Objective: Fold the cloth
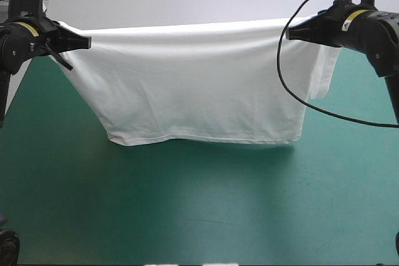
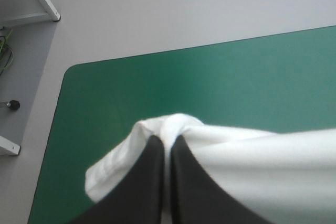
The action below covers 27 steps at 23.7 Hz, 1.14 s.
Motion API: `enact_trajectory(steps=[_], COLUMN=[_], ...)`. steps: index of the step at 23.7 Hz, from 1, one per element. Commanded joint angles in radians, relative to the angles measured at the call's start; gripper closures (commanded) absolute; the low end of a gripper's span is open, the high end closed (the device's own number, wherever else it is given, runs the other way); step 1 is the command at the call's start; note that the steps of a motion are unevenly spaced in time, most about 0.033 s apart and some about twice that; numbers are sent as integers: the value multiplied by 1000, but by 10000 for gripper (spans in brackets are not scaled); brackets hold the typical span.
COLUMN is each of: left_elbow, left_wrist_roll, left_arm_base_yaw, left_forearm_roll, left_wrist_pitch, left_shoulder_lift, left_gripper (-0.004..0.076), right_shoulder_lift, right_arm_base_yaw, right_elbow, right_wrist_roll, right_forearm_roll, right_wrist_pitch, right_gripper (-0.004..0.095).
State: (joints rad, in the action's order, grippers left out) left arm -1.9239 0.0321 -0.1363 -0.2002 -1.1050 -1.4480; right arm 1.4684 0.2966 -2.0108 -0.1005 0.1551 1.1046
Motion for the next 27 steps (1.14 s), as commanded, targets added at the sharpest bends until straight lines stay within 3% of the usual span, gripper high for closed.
enact_trajectory(steps=[1, 6, 10, 12, 16, 18, 19, 23, 27], left_elbow=[-46, -159, -361, -477, -649, -647, -647, -647, -636], left_wrist_roll=[11, 17, 17, 22, 43, 43, 45, 45, 57], left_arm_base_yaw=[1, 1, 1, 1, 1, 1, 1, 1, 1], left_forearm_roll=[-21, -12, -15, -18, -3, 0, 0, 35, 46], left_wrist_pitch=[145, 220, 262, 256, 207, 190, 138, -44, -179], left_shoulder_lift=[-8, -135, -260, -321, -399, -424, -455, -589, -651], left_gripper=[734, 734, 734, 734, 734, 734, 734, 734, 734], right_shoulder_lift=[5, 96, 157, 185, 229, 252, 285, 408, 417], right_arm_base_yaw=[-5, -5, -21, -33, -59, -79, -94, -116, -116], right_elbow=[-33, -34, -53, -101, -209, -209, -209, -167, -49], right_wrist_roll=[31, 18, -36, -52, -65, -59, -59, -59, -2], right_forearm_roll=[22, 73, 114, 114, 110, 109, 102, 57, -19], right_wrist_pitch=[-209, -444, -713, -757, -641, -557, -461, -252, -193], right_gripper=[922, 922, 922, 922, 922, 922, 922, 922, 922])
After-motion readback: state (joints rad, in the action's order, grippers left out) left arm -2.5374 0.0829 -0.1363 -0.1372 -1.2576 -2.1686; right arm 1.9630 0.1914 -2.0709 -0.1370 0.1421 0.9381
